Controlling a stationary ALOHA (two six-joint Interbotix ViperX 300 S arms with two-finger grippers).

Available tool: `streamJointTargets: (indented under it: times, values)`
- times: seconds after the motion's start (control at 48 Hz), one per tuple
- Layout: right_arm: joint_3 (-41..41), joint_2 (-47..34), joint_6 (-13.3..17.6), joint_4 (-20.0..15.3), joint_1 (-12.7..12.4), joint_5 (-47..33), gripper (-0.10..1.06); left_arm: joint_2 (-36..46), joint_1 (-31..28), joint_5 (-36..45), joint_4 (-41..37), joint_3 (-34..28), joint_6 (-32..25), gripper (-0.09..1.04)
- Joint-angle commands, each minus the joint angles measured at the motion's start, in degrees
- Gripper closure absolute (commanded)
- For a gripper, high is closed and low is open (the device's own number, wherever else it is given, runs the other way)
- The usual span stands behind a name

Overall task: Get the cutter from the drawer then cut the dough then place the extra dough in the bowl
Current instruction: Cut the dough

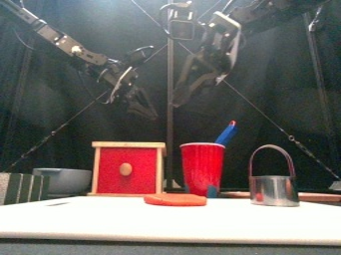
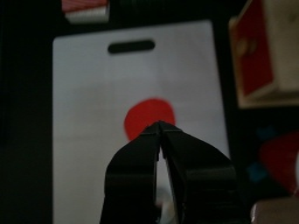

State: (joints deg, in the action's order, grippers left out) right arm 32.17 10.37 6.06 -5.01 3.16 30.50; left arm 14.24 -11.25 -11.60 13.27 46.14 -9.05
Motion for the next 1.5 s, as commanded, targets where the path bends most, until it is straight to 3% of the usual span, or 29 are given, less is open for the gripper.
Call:
streamJointTargets:
  times: [0.021, 0.167, 0.312, 0.396, 0.729, 1.021, 1.271, 1.5]
  values:
    - [0.26, 3.08, 0.44, -1.85, 1.32, 5.8, 0.27, 1.41, 5.36, -8.96, 1.05, 2.46, -0.18, 0.53]
    - [1.41, 1.67, 2.9, -2.37, 2.46, 10.55, 0.15, 1.41, 11.34, -16.0, -0.35, 6.06, -0.26, 0.53]
    - [2.29, -0.26, 5.89, 2.99, 2.72, 10.02, 0.14, 1.41, 13.71, -16.52, -0.44, 6.77, -0.18, 0.53]
    - [2.46, -1.85, 6.06, 5.63, 2.64, 9.67, 0.14, 1.41, 14.5, -16.61, -0.53, 7.12, -0.35, 0.53]
    - [2.72, -5.19, 6.15, 5.36, 2.55, 8.53, 0.16, 4.66, 14.68, -16.7, -0.44, 12.04, 0.09, 0.54]
    - [2.02, -5.27, 6.42, 4.92, 2.72, 10.55, 0.33, 6.77, 14.94, -16.61, 1.49, 14.94, 0.26, 0.54]
    - [1.14, -5.63, 6.42, 7.03, 2.9, 11.25, 0.34, 6.77, 14.85, -16.61, 2.11, 15.47, 0.26, 0.54]
    - [1.05, -5.63, 6.42, 6.86, 2.99, 11.34, 0.35, 6.77, 14.85, -16.61, 2.2, 15.47, 0.26, 0.54]
